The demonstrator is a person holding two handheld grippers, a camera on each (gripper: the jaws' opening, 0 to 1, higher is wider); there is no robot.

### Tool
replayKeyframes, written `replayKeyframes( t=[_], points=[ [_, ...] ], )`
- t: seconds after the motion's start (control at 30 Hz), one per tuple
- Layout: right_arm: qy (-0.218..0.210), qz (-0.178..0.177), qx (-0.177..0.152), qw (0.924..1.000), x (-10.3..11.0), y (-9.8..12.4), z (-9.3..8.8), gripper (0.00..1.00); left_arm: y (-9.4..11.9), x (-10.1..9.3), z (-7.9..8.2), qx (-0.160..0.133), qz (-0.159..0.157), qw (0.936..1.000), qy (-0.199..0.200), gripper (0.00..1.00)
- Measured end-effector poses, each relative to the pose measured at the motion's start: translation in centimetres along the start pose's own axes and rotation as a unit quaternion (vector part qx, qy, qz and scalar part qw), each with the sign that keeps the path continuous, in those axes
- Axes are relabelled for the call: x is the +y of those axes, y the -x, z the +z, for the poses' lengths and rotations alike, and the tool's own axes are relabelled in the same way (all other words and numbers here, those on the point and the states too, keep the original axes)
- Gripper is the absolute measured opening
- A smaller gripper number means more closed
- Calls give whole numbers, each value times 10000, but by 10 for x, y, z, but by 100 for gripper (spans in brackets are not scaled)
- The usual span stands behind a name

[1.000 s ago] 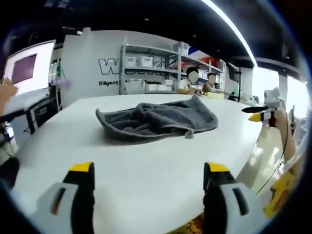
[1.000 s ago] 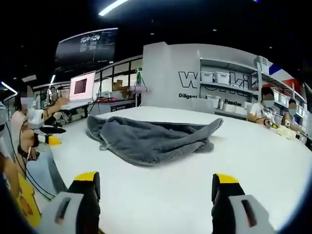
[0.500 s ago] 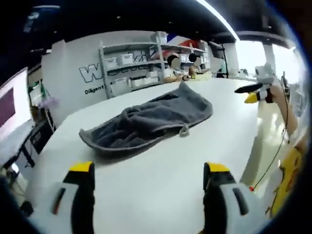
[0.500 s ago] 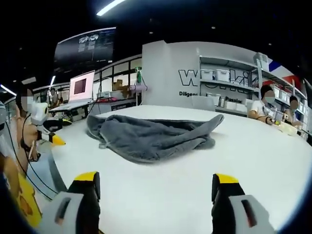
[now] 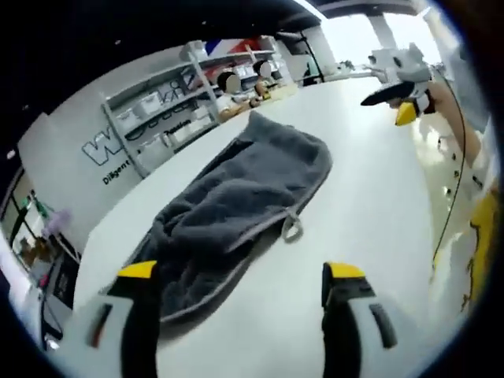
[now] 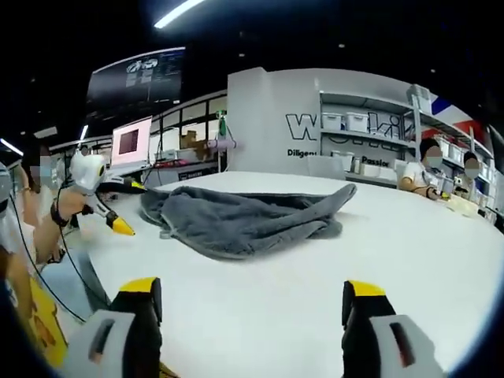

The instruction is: Fold the towel on the table until its edges align and the towel forms a compact rectangular stack.

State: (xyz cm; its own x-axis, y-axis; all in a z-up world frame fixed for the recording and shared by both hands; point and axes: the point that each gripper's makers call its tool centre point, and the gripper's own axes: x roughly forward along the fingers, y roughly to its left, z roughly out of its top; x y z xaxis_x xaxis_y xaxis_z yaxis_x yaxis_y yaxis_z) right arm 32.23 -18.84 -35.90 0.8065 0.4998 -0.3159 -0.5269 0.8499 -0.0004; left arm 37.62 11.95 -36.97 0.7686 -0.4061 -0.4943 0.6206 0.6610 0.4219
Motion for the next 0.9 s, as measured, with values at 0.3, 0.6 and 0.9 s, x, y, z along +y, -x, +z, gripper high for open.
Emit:
replayKeyframes(
  t=[0.3,0.6,0.9],
  points=[
    [34,-2,-24,10000,2,5,2,99,-31,1,-5,243,-632,9976,163,70],
    [63,-47,-19,10000,1,10,3,99,-51,-9,-12,314,-1197,9859,1130,45],
    [73,-52,94,9999,0,10,-1,99,-56,-13,-8,304,-1106,9859,1216,24]
  ],
)
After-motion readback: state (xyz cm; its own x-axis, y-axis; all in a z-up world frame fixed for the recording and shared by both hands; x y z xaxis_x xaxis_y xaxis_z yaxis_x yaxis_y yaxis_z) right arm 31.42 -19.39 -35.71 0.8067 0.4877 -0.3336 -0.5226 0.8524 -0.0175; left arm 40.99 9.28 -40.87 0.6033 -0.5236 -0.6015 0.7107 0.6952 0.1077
